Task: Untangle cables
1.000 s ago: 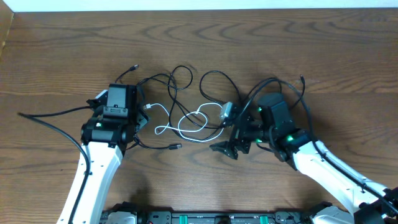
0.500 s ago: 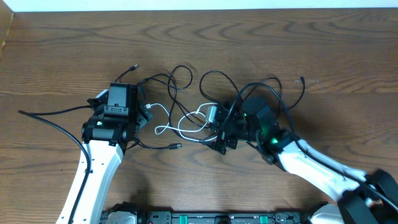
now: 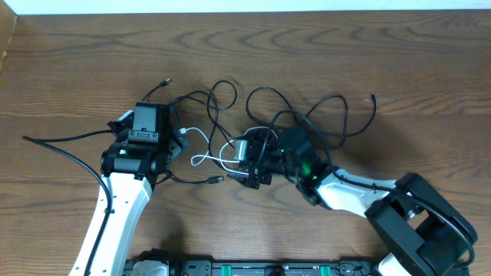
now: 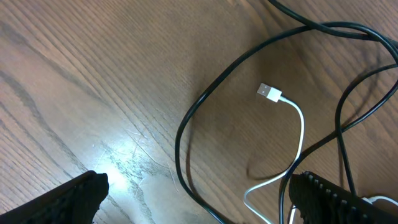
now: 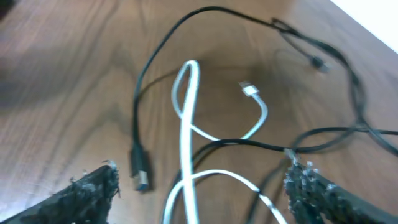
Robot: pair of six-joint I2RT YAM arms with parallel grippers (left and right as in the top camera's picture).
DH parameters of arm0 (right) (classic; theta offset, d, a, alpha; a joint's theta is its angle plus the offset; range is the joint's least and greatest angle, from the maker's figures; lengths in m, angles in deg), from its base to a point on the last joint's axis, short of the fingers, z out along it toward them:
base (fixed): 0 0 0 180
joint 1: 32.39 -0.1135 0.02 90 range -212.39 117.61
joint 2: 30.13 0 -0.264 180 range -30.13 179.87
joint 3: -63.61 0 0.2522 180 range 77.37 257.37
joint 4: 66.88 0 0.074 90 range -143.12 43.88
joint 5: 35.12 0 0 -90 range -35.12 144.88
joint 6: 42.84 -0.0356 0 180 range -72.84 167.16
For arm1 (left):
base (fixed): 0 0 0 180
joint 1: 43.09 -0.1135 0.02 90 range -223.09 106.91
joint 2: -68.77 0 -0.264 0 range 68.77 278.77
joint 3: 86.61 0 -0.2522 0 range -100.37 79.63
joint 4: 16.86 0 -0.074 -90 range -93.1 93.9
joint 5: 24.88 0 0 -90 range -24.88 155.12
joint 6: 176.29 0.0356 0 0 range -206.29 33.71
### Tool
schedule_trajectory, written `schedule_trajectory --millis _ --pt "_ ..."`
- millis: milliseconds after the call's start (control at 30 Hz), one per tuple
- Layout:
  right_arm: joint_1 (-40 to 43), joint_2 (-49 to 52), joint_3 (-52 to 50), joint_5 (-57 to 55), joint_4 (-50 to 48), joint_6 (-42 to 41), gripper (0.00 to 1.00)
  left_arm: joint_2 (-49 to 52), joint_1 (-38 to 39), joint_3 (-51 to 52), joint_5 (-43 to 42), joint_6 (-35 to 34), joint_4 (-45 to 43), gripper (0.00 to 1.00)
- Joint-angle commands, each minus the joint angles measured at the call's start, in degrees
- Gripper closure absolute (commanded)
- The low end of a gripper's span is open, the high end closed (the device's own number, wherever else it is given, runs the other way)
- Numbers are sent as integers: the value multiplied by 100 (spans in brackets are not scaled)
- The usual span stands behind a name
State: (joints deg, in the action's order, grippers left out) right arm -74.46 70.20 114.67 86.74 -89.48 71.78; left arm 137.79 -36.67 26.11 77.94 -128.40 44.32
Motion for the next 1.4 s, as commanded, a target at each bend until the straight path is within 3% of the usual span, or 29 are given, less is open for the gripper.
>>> schedule_trajectory --millis 0,133,267,300,700,867,1367 --pt "-140 168 0 -162 -9 28 23 22 -24 -107 140 52 11 2" --pt "-153 192 0 -286 -2 28 38 22 -24 -107 140 52 11 2" --pt "-153 190 0 -337 -118 -39 94 22 -24 -107 140 52 11 2" --pt "-153 190 0 -350 -170 -118 99 22 -24 -107 140 52 11 2" --pt "26 -238 0 -1331 -544 -339 99 22 -24 -107 140 50 11 2" --pt "518 -1182 2 -1899 -544 -240 99 22 -24 -107 140 52 11 2" --pt "2439 -4450 136 -1902 -544 -166 99 22 -24 -107 140 50 11 2"
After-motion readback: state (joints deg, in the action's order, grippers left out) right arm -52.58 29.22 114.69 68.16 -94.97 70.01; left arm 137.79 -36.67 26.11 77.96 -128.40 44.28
